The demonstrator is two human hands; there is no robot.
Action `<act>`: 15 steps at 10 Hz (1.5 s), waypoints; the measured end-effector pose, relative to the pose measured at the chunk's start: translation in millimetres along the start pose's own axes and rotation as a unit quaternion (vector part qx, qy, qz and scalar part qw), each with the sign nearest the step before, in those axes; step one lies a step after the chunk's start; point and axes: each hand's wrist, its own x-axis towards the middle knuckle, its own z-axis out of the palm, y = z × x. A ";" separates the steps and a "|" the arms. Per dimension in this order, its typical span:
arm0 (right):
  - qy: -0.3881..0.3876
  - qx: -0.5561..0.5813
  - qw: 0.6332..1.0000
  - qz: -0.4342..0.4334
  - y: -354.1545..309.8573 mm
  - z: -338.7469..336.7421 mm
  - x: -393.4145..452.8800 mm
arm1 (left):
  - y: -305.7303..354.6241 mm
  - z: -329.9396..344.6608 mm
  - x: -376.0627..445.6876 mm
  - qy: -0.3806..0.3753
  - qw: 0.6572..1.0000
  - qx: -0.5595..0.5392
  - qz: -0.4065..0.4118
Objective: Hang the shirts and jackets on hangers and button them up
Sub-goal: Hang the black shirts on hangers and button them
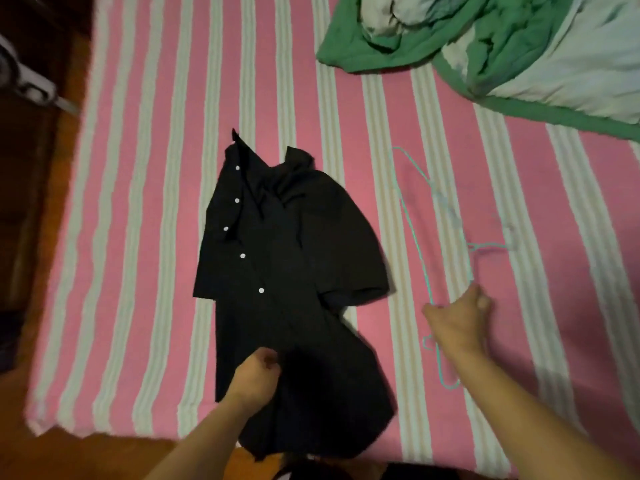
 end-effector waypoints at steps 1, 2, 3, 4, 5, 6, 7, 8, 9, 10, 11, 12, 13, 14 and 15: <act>-0.054 0.006 0.998 -0.026 -35.1 56.5 -27.0 | -39.6 -45.1 37.2 0.058 0.998 0.007 -0.031; -0.094 0.034 0.995 -0.028 -55.8 108.2 -37.3 | -73.7 -88.3 109.7 0.122 0.988 -0.061 -0.071; -0.100 0.089 0.989 0.067 -60.1 157.0 -37.1 | -91.9 -118.7 197.7 0.178 0.964 -0.173 -0.099; -0.048 0.185 0.970 0.149 -61.5 192.9 -32.8 | -95.2 -130.0 264.6 0.160 0.962 -0.212 -0.059; -0.036 0.225 0.965 0.133 -75.1 213.6 -33.7 | -102.9 -149.4 281.3 0.132 0.973 -0.186 0.025; 0.002 0.197 0.977 0.086 -94.4 211.1 -42.3 | -146.6 -209.9 290.0 0.192 0.974 -0.120 0.017; 0.139 0.029 0.990 0.019 -115.2 164.0 -38.5 | -289.4 -293.6 486.3 0.320 0.939 -0.111 -0.059; 0.271 -0.084 0.959 -0.008 -141.0 105.8 -18.0 | -287.3 -313.5 499.3 0.445 0.887 -0.115 -0.037; 0.300 -0.089 0.950 0.017 -160.4 88.3 -6.2 | -159.0 -241.4 279.9 0.346 0.932 -0.053 0.092; 0.220 -0.128 0.967 -0.029 -156.2 103.3 -28.5 | -127.6 -144.3 194.1 0.217 0.963 -0.076 0.139; 0.155 -0.148 0.967 -0.139 -126.4 130.6 -58.5 | -126.1 -50.2 141.2 0.169 0.976 0.021 0.135; 0.054 -0.139 0.959 -0.239 -90.2 156.2 -90.0 | -134.1 5.1 116.4 0.111 0.953 0.176 0.219; -0.012 -0.175 0.947 -0.269 -69.7 162.9 -101.7 | -155.6 6.8 138.1 0.056 0.944 0.207 0.252; -0.008 -0.216 0.942 -0.257 -72.8 158.4 -95.5 | -191.7 -35.5 150.0 0.013 0.960 0.018 0.278; 0.000 -0.228 0.946 -0.229 -83.6 159.0 -86.8 | -229.3 -87.4 126.1 -0.150 0.951 0.043 0.265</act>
